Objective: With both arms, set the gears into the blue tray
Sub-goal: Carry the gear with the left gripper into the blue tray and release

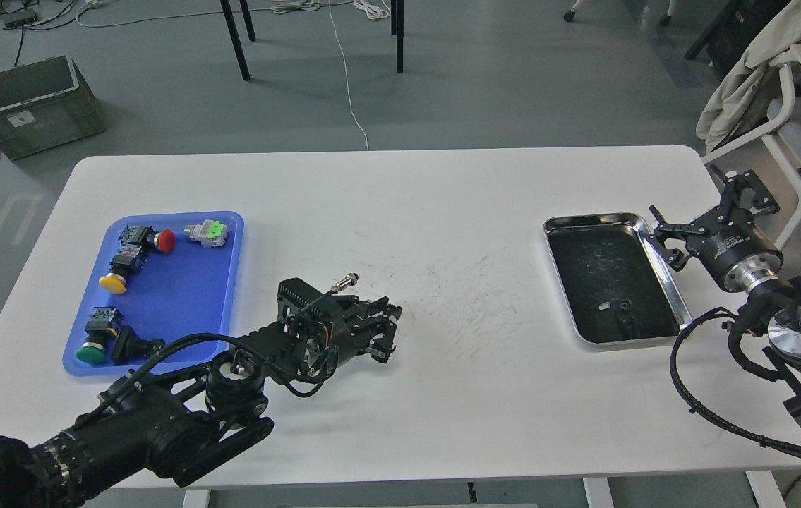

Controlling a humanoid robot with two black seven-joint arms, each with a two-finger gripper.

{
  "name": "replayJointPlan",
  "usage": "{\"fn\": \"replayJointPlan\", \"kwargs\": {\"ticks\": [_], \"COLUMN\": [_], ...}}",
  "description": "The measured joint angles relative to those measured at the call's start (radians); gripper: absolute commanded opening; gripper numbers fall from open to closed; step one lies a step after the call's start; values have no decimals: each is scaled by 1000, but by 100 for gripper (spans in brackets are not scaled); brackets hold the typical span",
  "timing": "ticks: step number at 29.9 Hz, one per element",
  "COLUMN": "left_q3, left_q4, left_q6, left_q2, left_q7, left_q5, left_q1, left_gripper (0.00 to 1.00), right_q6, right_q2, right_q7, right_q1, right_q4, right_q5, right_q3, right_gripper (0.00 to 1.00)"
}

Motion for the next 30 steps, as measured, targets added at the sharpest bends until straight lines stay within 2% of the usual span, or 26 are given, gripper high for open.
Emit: {"fn": "replayJointPlan", "kwargs": {"ticks": [4,9,14,17,20,30], "left_q3": [-24,-37,-72,-72,-67,-59], "left_q4": [-128,-297,-355,-327,-267,-7], "left_q6": [-7,-34,-10,40,57,88], "left_q2": [113,338,524,575,589,503], "left_q7": [17,49,49,40,23,-22], "left_q5": [0,-62,-157,-245,-335,-467], "left_q1": [-38,-68,-48,-7,22,75], "left_gripper": [2,2,2,4,4,6], "right_q6": [0,0,0,-1,-1,0], "right_q2": [-2,-3,3,4,5,0], "right_q7": [0,0,0,0,0,0], "right_q1": [6,13,19,19,19,21], "right_q4": [2,2,7,7,8,7], "right_q5": [0,0,0,1,1,-1], "right_q3": [0,0,-7,-9,-11,-12], "right_gripper": [97,97,97,97,97,97]}}
